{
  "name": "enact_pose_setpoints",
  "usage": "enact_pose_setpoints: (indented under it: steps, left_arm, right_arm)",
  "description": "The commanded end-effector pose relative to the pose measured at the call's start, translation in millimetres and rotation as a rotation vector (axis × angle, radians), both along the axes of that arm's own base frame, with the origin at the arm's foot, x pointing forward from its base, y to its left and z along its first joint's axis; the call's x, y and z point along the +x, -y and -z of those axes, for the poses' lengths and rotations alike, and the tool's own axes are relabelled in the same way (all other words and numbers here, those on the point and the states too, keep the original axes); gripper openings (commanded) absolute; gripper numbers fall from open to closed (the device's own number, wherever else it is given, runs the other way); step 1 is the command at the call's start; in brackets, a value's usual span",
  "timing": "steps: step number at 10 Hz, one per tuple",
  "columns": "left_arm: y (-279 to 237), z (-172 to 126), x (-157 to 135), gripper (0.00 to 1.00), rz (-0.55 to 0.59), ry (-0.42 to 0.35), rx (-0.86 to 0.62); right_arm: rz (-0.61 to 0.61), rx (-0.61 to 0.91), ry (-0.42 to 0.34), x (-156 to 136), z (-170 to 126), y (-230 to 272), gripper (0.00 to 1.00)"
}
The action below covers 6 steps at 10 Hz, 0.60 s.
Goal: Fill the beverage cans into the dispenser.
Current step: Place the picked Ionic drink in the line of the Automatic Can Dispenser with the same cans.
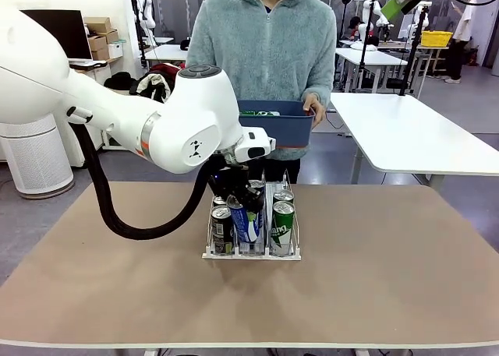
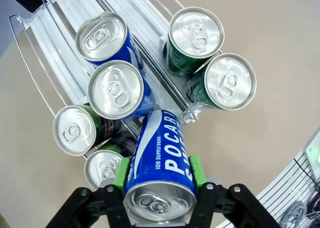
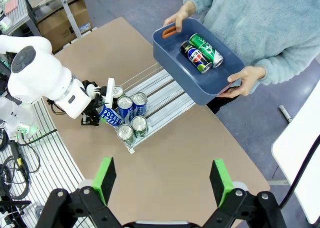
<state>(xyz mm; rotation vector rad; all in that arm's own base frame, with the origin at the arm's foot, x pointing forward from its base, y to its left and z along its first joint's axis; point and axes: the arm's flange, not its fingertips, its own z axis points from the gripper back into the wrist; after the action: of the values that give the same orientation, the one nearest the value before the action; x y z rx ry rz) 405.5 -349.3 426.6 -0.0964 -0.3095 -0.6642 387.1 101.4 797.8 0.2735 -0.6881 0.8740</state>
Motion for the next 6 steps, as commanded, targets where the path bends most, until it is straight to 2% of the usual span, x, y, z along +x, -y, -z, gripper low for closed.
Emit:
enact_pose_setpoints:
  steps: [1, 3, 6]
  left_arm:
    - [-11.6, -2.1, 27.5, 0.57, -0.007, 0.045, 0.022]
    - [-4.5, -0.2, 37.5, 0.57, 0.002, 0.037, 0.040]
    - [4.2, 9.8, 43.1, 0.57, 0.014, -0.031, 0.065]
  right_arm:
    - [-0.008, 0.002, 0.001, 0.3, 1.3, 1.3, 1.00]
    - [-0.008, 0.002, 0.001, 0.3, 1.3, 1.3, 1.00]
    - [-0.008, 0.002, 0.001, 0.3, 1.3, 1.3, 1.00]
